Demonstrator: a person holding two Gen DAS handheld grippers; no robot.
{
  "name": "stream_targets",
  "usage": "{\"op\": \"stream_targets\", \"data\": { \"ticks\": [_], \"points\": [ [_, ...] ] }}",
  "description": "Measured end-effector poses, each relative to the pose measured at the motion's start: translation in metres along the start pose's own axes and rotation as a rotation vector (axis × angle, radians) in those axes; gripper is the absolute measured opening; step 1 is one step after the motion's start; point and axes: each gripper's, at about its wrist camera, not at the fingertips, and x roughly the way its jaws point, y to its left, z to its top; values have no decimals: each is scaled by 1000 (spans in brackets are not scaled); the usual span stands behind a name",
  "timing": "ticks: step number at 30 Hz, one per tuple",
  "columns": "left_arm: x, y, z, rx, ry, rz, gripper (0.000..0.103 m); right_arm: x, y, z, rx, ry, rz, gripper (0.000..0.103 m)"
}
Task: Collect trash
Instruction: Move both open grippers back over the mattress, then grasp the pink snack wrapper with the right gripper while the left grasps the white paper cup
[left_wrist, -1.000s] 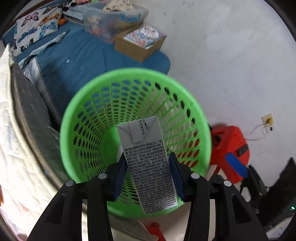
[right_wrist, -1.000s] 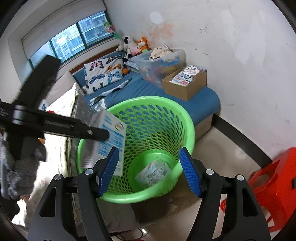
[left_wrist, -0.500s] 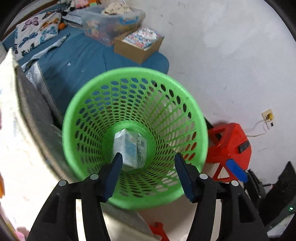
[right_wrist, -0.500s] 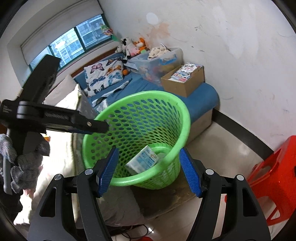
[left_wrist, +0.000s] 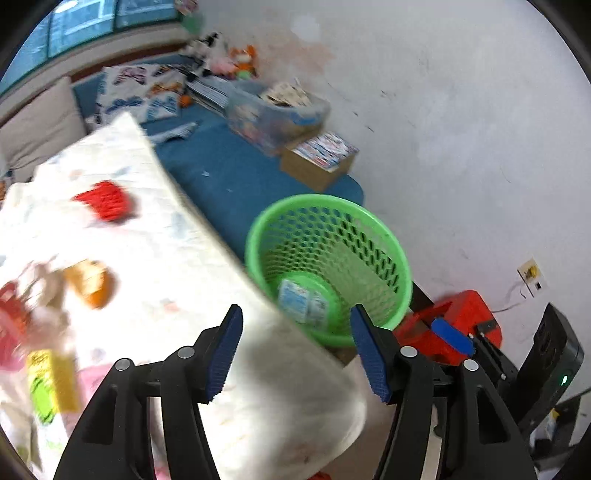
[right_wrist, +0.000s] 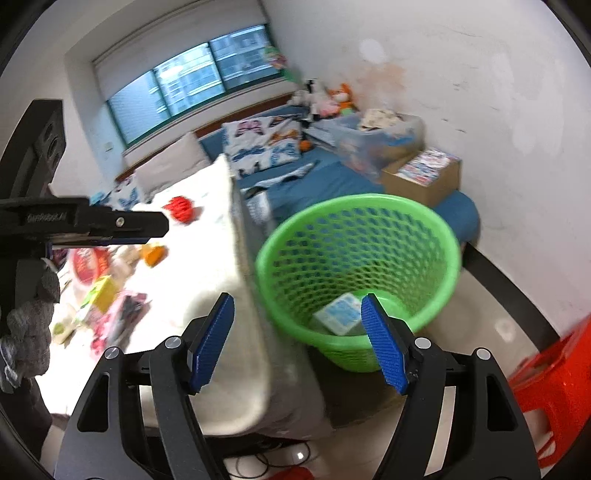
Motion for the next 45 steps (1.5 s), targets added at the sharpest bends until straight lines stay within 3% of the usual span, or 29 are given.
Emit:
{"op": "stream_targets", "data": {
  "ticks": [17,24,32,37,42,45],
  "points": [
    [-98,120,-85,-194,-123,217,60,28,101,2,-137,56,163,73],
    [-132,165,-110,-278,-167,286,60,48,144,-5,-176,121,229,73],
    [-165,202,-139,-373,-218,323,61,72,187,-20,-208,217,283,73],
    [-184,223,-158,-421,-243,346,61,97,198,-31,-191,290,264,73],
    [-187,247,-180,-470,-226,364,61,115,200,-38,-140,348,280,73],
    [-182,263,-193,-515,-209,337,61,123,202,-38,-125,356,280,69]
  ]
}}
